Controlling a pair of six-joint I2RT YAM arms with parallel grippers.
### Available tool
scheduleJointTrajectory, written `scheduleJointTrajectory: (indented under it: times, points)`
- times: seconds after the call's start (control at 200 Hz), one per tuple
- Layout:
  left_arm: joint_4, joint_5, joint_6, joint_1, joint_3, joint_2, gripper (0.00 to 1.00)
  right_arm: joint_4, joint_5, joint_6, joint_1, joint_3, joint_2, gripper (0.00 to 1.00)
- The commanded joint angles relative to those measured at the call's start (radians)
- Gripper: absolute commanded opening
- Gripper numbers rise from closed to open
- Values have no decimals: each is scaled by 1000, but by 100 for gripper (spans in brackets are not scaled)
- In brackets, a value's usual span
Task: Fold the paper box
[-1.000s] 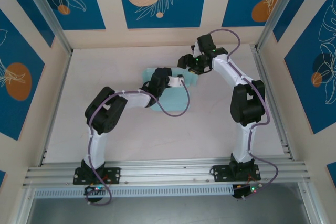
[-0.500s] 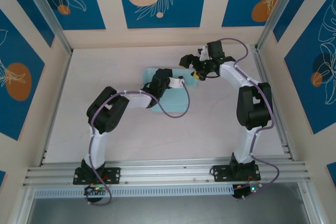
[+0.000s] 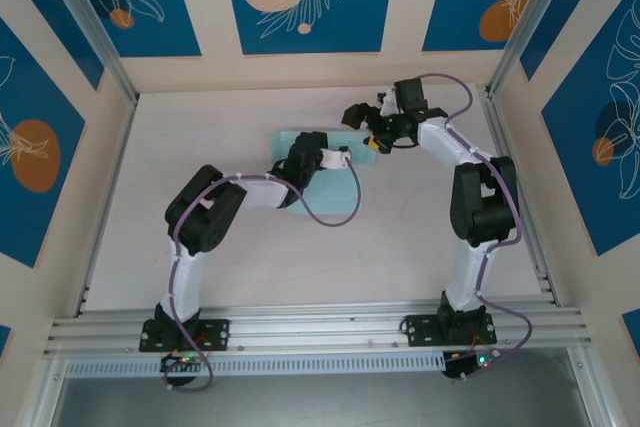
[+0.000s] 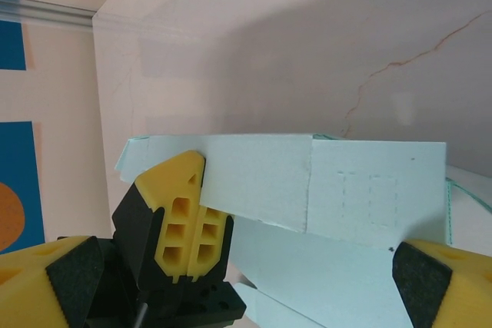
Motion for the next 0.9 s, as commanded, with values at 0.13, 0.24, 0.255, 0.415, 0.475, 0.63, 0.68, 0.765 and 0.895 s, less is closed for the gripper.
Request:
scheduleJointTrajectory:
  times: [0.13, 0.24, 0.255, 0.415, 0.475, 0.63, 0.68, 0.765, 0.895]
  points:
    - [42, 0, 15, -6, -16, 11, 0, -48, 46, 9, -36, -32, 6, 100]
    - [46, 3, 19, -6, -20, 11, 0, -35, 53, 13, -26, -56, -17, 100]
    - [47, 4, 20, -6, -21, 11, 0, -33, 53, 13, -26, -58, -17, 100]
    - [50, 8, 22, -7, -30, 6, 0, 3, 15, 23, -28, -45, 14, 100]
    - [51, 10, 21, -6, -35, 4, 0, 21, -4, 26, -30, -28, 38, 100]
    - [60, 15, 30, -7, -51, 3, 0, 24, -65, 19, -43, 65, 121, 90]
    - [60, 14, 31, -7, -52, 4, 0, 24, -87, 20, -45, 85, 145, 78]
    - [56, 10, 30, -6, -50, 9, 0, 26, -108, 19, -44, 92, 159, 66]
    - [57, 1, 28, -7, -42, 17, 0, 35, -79, 13, -47, 40, 134, 60]
